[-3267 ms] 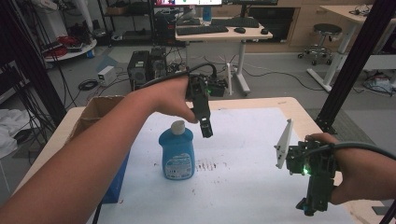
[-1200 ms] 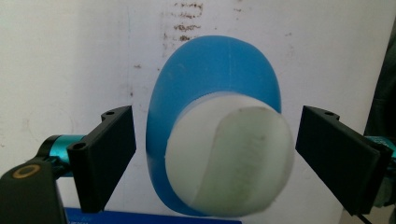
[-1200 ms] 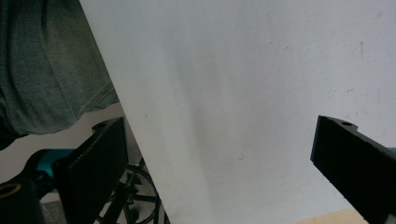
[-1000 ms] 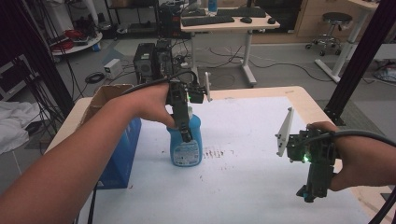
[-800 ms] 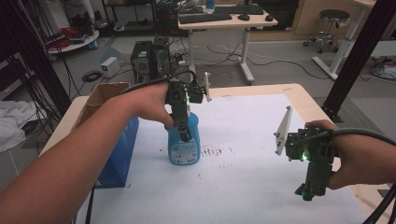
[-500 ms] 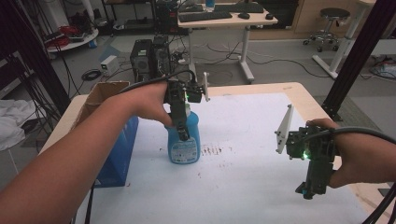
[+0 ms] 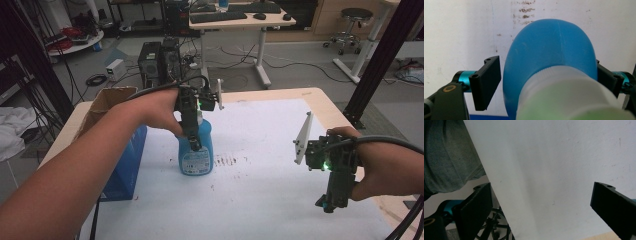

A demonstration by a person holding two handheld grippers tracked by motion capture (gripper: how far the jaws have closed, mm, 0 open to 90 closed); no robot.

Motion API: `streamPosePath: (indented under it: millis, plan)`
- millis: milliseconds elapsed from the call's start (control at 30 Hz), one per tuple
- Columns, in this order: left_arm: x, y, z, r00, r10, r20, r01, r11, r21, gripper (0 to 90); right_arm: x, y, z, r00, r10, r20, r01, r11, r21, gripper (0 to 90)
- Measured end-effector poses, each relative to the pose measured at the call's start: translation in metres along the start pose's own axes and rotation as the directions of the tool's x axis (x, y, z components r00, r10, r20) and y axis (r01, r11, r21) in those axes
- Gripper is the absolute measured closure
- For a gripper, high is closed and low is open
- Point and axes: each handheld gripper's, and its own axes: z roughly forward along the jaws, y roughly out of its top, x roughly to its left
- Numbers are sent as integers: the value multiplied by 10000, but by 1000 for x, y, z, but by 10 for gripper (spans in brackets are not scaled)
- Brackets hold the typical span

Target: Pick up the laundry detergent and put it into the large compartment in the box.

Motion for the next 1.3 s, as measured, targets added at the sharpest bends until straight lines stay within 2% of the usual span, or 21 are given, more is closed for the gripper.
streamPosePath:
  millis: [633, 1133, 1167, 1200, 1300]
  plan:
    - [-3, 3, 2, 9998, 203, 21, -203, 9997, 142, 261, 0, 2, 2, 10000, 46, -29, -46, 10000, -3, 35]
    - [-4, 4, 3, 9995, 280, -161, -276, 9994, 223, 303, 0, 1, 3, 9999, 83, 97, -83, 10000, 24, 35]
    - [-3, 4, 2, 9995, 275, -141, -272, 9994, 230, 312, 0, 1, 3, 9999, 67, 92, -68, 10000, 22, 35]
    - [-3, 4, 2, 9995, 279, -171, -275, 9993, 234, 379, 0, 1, 3, 9999, 55, 91, -55, 10000, 15, 35]
    - [-3, 5, 2, 9993, 308, -197, -302, 9992, 279, 384, 0, 1, 3, 9999, 76, 108, -76, 10000, -22, 35]
